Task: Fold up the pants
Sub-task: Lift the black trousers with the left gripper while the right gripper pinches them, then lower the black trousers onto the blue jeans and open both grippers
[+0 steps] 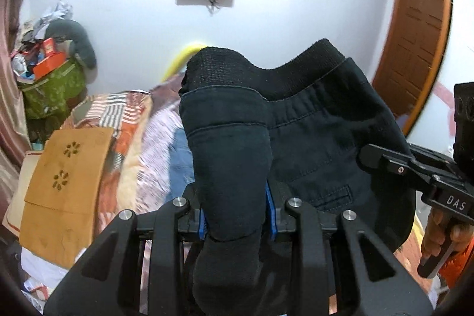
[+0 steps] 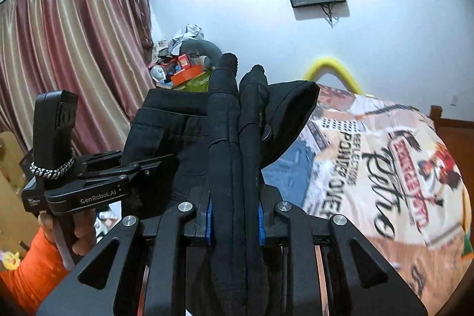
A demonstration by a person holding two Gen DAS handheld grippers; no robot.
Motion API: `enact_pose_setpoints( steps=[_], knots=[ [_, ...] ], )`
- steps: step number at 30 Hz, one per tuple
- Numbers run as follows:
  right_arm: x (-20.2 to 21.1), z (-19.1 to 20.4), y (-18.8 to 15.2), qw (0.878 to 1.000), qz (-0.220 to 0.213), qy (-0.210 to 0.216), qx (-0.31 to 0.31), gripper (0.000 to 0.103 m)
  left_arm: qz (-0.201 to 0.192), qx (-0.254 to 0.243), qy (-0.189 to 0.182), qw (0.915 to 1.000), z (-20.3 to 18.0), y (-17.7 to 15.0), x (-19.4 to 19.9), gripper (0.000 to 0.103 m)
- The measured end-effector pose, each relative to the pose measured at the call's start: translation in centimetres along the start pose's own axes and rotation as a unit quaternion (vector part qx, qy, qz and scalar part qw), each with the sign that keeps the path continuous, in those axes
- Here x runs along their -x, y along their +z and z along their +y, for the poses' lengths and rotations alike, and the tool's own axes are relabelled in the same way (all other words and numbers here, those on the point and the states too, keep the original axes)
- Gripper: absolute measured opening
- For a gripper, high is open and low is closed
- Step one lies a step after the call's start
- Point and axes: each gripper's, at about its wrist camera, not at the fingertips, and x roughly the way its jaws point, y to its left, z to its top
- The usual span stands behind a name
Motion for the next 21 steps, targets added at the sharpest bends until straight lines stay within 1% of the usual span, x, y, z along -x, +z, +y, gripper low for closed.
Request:
enact_pose_setpoints(
  steps=[2, 6, 8, 11, 15, 18, 21],
  knots=[
    [-2.2, -0.5, 0.5, 1.0, 0.002, 0.003, -0.007, 0.019, 0.0, 0.012, 0.004, 0.9999, 1.6, 0.6, -1.5, 0.03],
    [-6.2, -1.8, 0.8, 1.0, 0.014, 0.006, -0.026, 0.019, 0.015, 0.05, 0.007, 0.9986, 5.3, 1.5, -6.2, 0.03],
    [-8.3, -2.6, 0.6, 0.999, 0.023, 0.006, -0.036, 0.019, 0.025, 0.054, 0.012, 0.9981, 6.5, 1.4, -8.3, 0.03],
    [-11.5, -3.7, 0.0, 0.998, 0.044, 0.0, -0.042, 0.019, 0.042, 0.054, 0.025, 0.9974, 7.7, 0.5, -12.1, 0.03],
    [-15.7, -6.3, -1.4, 0.993, 0.076, -0.001, -0.091, 0.019, 0.075, 0.065, 0.033, 0.9945, 9.2, -1.4, -17.1, 0.03],
    [-18.7, -7.5, -3.2, 0.99, 0.102, -0.021, -0.092, 0.019, 0.107, 0.075, 0.029, 0.9911, 10.6, -2.9, -20.8, 0.03],
    [-20.8, -8.6, -4.6, 0.987, 0.131, -0.034, -0.09, 0.019, 0.142, 0.083, 0.014, 0.9863, 11.8, -4.3, -24.2, 0.03]
  ],
)
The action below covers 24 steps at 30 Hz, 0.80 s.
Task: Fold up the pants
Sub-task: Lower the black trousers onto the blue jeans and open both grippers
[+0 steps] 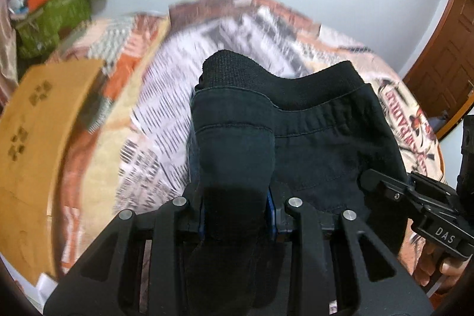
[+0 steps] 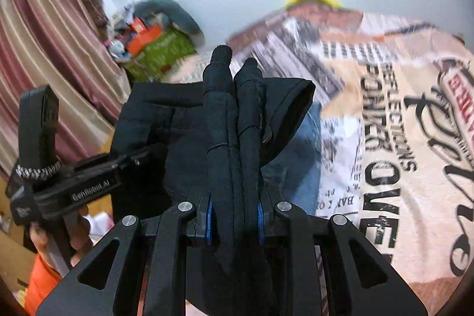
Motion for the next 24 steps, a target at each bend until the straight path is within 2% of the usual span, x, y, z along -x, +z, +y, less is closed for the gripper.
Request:
enact_pose_setpoints(
  steps=[3, 6, 8, 10, 13, 15, 17, 20, 24],
  knots=[
    [-1.1, -1.0, -0.2, 1.0, 0.013, -0.011, -0.004, 0.021, 0.021, 0.005, 0.005, 0.9998, 0.7, -0.1, -1.9, 0.033],
    [-1.1, -1.7, -0.6, 0.999, 0.018, -0.041, -0.003, 0.027, 0.033, 0.009, 0.039, 0.9987, 1.0, 0.1, -2.8, 0.045],
    [-0.4, -2.0, -0.8, 0.999, 0.021, -0.043, -0.005, 0.03, 0.031, 0.017, 0.045, 0.9983, 1.8, 0.2, -2.8, 0.051],
    [0.4, -2.1, -0.9, 0.998, 0.027, -0.05, -0.008, 0.037, 0.023, 0.019, 0.054, 0.9981, 2.0, 0.1, -1.9, 0.051],
    [1.8, -2.0, -0.7, 0.997, 0.023, -0.071, 0.011, 0.039, 0.008, -0.003, 0.083, 0.9965, 1.2, 0.1, 0.6, 0.051],
    [3.9, -1.4, -0.3, 0.996, 0.001, -0.09, 0.02, 0.039, -0.006, -0.02, 0.099, 0.9949, 0.4, 0.1, 2.7, 0.051],
    [5.9, -0.7, 0.3, 0.996, -0.017, -0.079, 0.024, 0.039, -0.024, -0.032, 0.108, 0.9933, -0.3, 0.3, 4.9, 0.051],
    [9.0, 0.9, 1.1, 0.996, -0.045, -0.075, 0.035, 0.039, -0.056, -0.046, 0.108, 0.9915, -1.8, 0.4, 9.4, 0.051],
    [14.6, 3.9, 1.2, 0.993, -0.094, -0.057, 0.053, 0.039, -0.104, -0.054, 0.09, 0.989, -3.9, 0.1, 16.3, 0.051]
  ],
)
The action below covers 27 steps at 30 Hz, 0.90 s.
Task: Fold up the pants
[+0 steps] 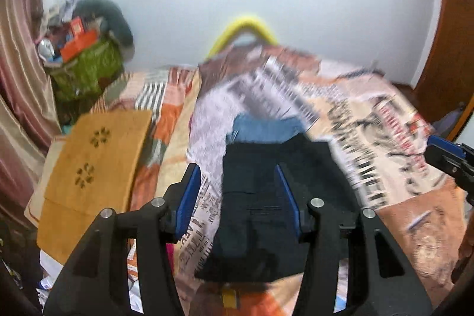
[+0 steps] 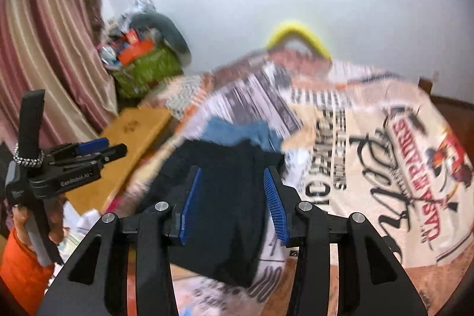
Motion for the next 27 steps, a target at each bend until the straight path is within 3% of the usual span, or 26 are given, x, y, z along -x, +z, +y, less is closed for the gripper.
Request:
enact_pose_setpoints(
  steps=[7, 15, 20, 27],
  knots=[
    [10.4, 4.8, 0.4, 0.996, -0.082, 0.01, 0.046, 0.039, -0.089, -0.022, -0.013, 0.9957, -2.4, -1.1, 13.0, 0.052],
    [21.4, 10.1, -1.8, 0.98, -0.176, 0.035, 0.086, 0.039, -0.189, -0.037, -0.015, 0.9812, -5.2, -5.5, 26.7, 0.052],
    [26.2, 12.5, -4.2, 0.97, -0.218, 0.036, 0.106, 0.039, -0.233, -0.03, -0.018, 0.9719, -6.1, -8.4, 32.7, 0.052],
    [29.0, 13.7, -6.9, 0.962, -0.251, 0.026, 0.107, 0.039, -0.27, -0.025, -0.004, 0.9625, -6.7, -12.4, 37.1, 0.052]
  ],
)
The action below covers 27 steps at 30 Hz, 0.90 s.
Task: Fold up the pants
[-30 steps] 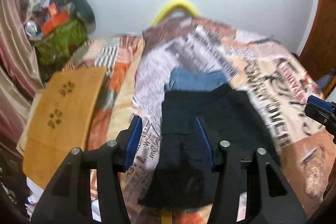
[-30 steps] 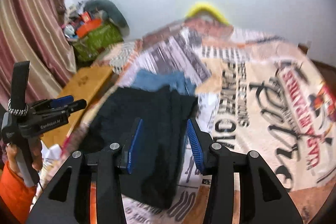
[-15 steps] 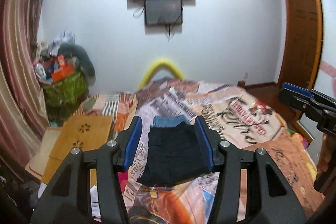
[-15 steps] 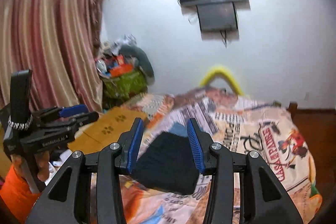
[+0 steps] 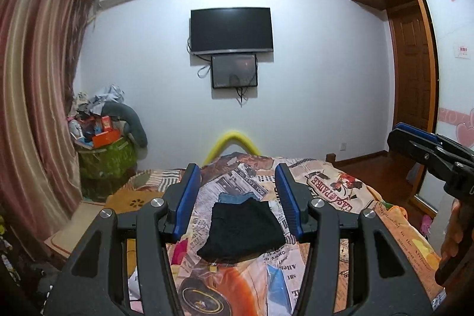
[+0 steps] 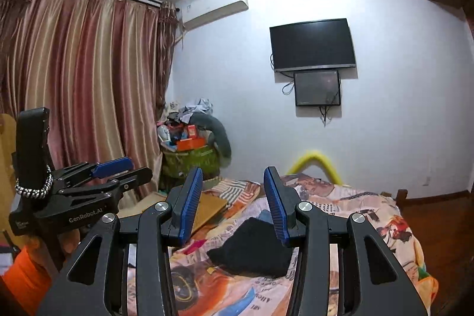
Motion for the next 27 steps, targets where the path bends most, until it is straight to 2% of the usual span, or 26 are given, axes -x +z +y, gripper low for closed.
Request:
enact_pose_setpoints(
  steps=[3, 6, 8, 11, 14, 18, 20, 22, 27],
  knots=[
    [0.4, 0.4, -0.5, 1.0, -0.004, -0.011, -0.001, 0.039, -0.011, 0.008, 0.0, 0.9999, -0.1, -0.5, 1.7, 0.06],
    [0.8, 0.9, -0.6, 1.0, -0.001, -0.015, -0.003, 0.04, -0.021, 0.014, 0.004, 0.9997, -0.2, -0.9, 3.0, 0.072],
    [0.9, 1.2, -0.7, 1.0, 0.004, -0.018, -0.002, 0.053, -0.022, 0.019, 0.002, 0.9996, -0.2, -1.1, 3.6, 0.083],
    [1.4, 1.8, -0.8, 0.999, -0.001, -0.032, 0.009, 0.069, -0.027, 0.033, 0.001, 0.9991, 0.2, -1.3, 4.3, 0.094],
    [1.9, 2.2, -0.8, 0.999, -0.001, -0.042, 0.015, 0.081, -0.033, 0.036, 0.011, 0.9987, 0.3, -1.5, 4.9, 0.099],
    [1.9, 2.2, -0.9, 0.999, -0.002, -0.046, 0.013, 0.087, -0.033, 0.034, 0.016, 0.9987, 0.0, -1.9, 5.2, 0.101],
    [2.2, 2.2, -1.4, 0.999, -0.003, -0.049, 0.014, 0.098, -0.031, 0.032, 0.017, 0.9989, 0.0, -2.1, 5.2, 0.102],
    [2.3, 2.1, -1.5, 0.998, -0.006, -0.054, 0.014, 0.102, -0.03, 0.031, 0.016, 0.9989, -0.1, -2.2, 5.1, 0.102],
    [2.4, 1.7, -1.8, 0.998, -0.003, -0.057, 0.007, 0.102, -0.03, 0.035, 0.015, 0.9988, -0.2, -2.3, 5.1, 0.102]
  ],
)
